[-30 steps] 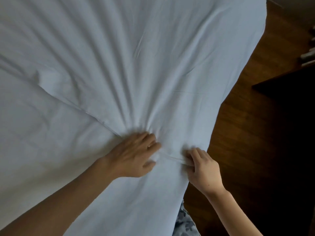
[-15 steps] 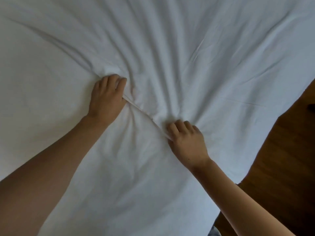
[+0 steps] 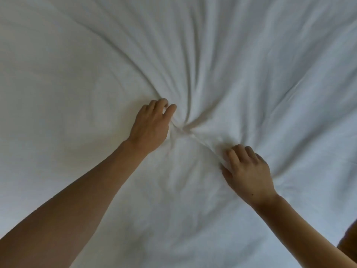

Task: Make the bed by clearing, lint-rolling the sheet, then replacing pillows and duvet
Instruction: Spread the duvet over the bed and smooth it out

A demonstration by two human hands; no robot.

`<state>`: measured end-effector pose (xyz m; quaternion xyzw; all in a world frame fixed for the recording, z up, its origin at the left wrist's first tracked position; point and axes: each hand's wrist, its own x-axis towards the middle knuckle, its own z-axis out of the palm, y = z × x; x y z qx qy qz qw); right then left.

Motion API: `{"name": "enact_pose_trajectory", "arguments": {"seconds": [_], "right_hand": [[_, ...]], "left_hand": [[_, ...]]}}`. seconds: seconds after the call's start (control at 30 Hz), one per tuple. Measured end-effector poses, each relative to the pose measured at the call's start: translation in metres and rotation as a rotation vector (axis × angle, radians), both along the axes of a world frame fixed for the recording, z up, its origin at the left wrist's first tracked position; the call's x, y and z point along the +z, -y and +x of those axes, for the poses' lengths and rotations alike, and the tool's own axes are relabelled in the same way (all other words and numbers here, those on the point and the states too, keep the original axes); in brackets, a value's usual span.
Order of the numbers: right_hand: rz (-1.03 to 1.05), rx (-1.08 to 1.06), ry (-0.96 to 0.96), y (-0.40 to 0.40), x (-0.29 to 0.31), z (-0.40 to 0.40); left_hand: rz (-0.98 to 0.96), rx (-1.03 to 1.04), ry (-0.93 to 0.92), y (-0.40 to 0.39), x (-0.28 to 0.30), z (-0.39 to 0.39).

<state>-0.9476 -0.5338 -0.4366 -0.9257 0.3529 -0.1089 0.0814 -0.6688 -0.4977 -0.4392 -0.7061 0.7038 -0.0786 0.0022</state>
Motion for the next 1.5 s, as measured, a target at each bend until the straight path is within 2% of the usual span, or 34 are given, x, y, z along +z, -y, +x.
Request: {"name": "enact_pose_trajectory", "arguments": {"seconds": [0.07, 0.2, 0.3, 0.37, 0.47, 0.53, 0.63, 0.7, 0.8, 0.9, 0.97, 1.1, 1.2, 1.33, 1.5], "right_hand": [[-0.040, -0.005, 0.030, 0.013, -0.003, 0.038], [-0.017, -0.038, -0.014, 0.046, -0.004, 0.113], [-0.001, -0.024, -0.019, 0.067, 0.005, 0.137], [0.088, 0.046, 0.059, 0.077, 0.011, 0.135], [0.160, 0.142, 0.229, 0.073, 0.019, 0.125], [0.172, 0.163, 0.254, 0.061, 0.024, 0.127], [0.186, 0.163, 0.043, 0.042, 0.004, 0.138], [0.224, 0.173, -0.122, 0.035, -0.013, 0.143], [0.226, 0.209, -0.108, 0.032, -0.020, 0.141], [0.245, 0.300, -0.133, 0.027, -0.013, 0.130], [0.187, 0.201, -0.130, 0.021, -0.012, 0.112], [0.057, -0.165, -0.068, 0.001, -0.014, 0.050], [0.074, -0.374, -0.091, -0.017, -0.016, -0.023], [0.121, -0.496, -0.097, -0.056, -0.011, -0.102], [0.143, -0.633, -0.101, -0.082, -0.007, -0.162]], "left_hand": [[-0.053, 0.067, 0.034, 0.011, -0.003, 0.017], [-0.073, 0.041, 0.138, 0.051, -0.006, 0.039], [-0.067, 0.047, 0.220, 0.076, -0.003, 0.056], [-0.072, 0.036, 0.255, 0.089, 0.001, 0.071], [-0.128, 0.006, 0.202, 0.095, 0.010, 0.090], [-0.184, -0.053, 0.121, 0.083, 0.013, 0.104], [-0.118, -0.125, -0.028, 0.049, 0.005, 0.121], [-0.037, -0.090, -0.063, 0.032, -0.007, 0.119], [0.038, 0.024, -0.091, 0.026, -0.017, 0.103], [0.050, -0.079, -0.100, 0.028, -0.010, 0.084], [0.033, -0.200, -0.099, 0.024, -0.009, 0.071], [0.026, -0.359, -0.143, 0.017, -0.011, 0.011], [0.027, -0.458, -0.246, 0.009, -0.019, -0.057], [0.004, -0.504, -0.342, 0.001, -0.024, -0.130], [-0.002, -0.606, -0.358, -0.005, -0.019, -0.173]]}}
